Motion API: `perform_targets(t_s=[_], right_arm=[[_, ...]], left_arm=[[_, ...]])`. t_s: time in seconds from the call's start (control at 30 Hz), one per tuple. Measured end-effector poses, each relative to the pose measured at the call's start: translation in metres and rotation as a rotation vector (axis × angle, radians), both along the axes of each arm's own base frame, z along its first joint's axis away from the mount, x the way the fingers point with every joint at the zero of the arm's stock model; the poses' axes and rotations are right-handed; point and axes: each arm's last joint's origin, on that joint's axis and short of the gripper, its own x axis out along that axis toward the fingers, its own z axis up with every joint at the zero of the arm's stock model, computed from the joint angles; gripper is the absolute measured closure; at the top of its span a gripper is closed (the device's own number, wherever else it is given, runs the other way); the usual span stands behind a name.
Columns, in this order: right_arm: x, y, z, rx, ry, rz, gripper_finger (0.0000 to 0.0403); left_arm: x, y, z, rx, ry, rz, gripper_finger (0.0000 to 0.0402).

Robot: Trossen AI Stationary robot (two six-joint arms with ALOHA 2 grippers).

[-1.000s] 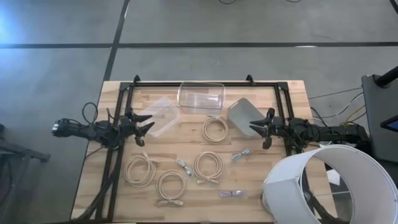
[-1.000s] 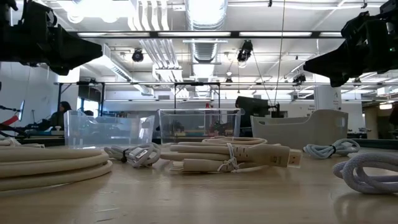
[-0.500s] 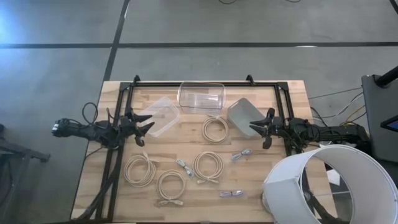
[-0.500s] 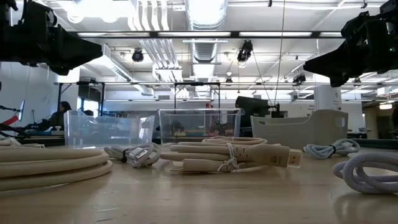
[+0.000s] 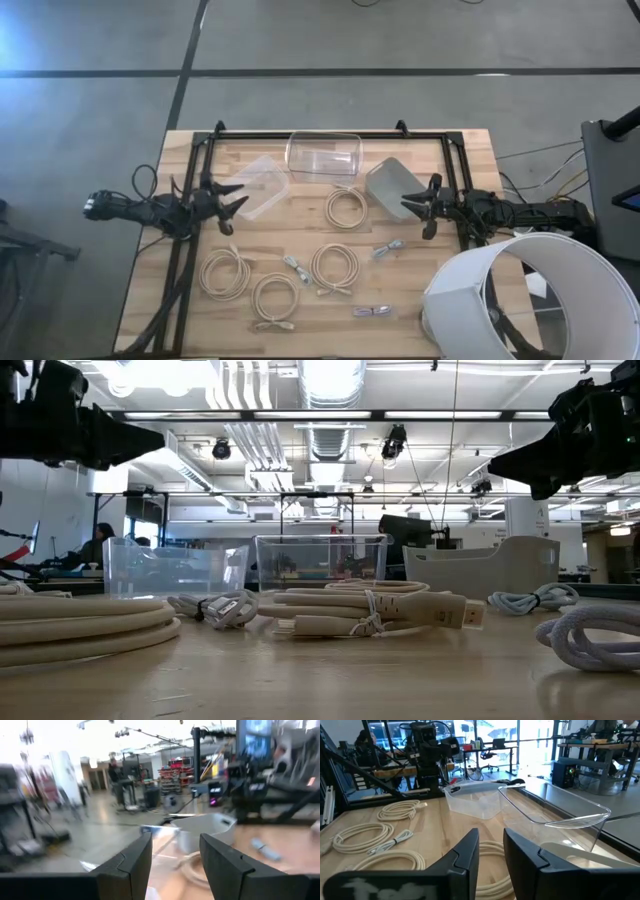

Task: Pick & Place USB Port
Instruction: Put the brown HDMI cable into the left transparent bin

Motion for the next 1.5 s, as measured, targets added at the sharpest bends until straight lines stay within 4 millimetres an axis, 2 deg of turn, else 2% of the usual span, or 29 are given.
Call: perform_targets(t_s=[0.13,0.37,0.6,0.87,1.07,1.23,1.37,1.5], right_arm=[[0.000,0.000,0.000,0.000,0.000,0.000,0.0325],[0.000,0.000,0.000,0.000,0.000,0.000,0.0335],[0.000,0.000,0.000,0.000,0.000,0.000,0.0325],[0.000,0.000,0.000,0.000,0.000,0.000,0.0316],[0.000,0.000,0.004,0.012,-0.041,0.001,0.0324],[0.000,0.000,0.013,0.004,-0.137,0.000,0.0333],[-0.002,-0.001,0.024,-0.121,-0.226,-0.045,0.0333],[-0.007,-0.001,0.040,-0.197,-0.371,-0.087,0.0320]], left_arm=[[0.000,0.000,-0.001,0.100,0.052,0.012,0.0232],[0.000,0.000,-0.001,0.039,0.025,0.006,0.0232],[0.000,0.000,0.000,-0.095,-0.038,-0.007,0.0232],[-0.001,0.001,0.001,-0.098,-0.054,0.031,0.0232],[-0.001,0.001,0.003,-0.054,-0.026,0.037,0.0232],[-0.007,0.002,0.029,-0.112,-0.063,0.015,0.0232],[-0.010,0.001,0.043,-0.197,0.033,-0.045,0.0232],[-0.011,0.001,0.061,-0.217,0.157,-0.035,0.0232]])
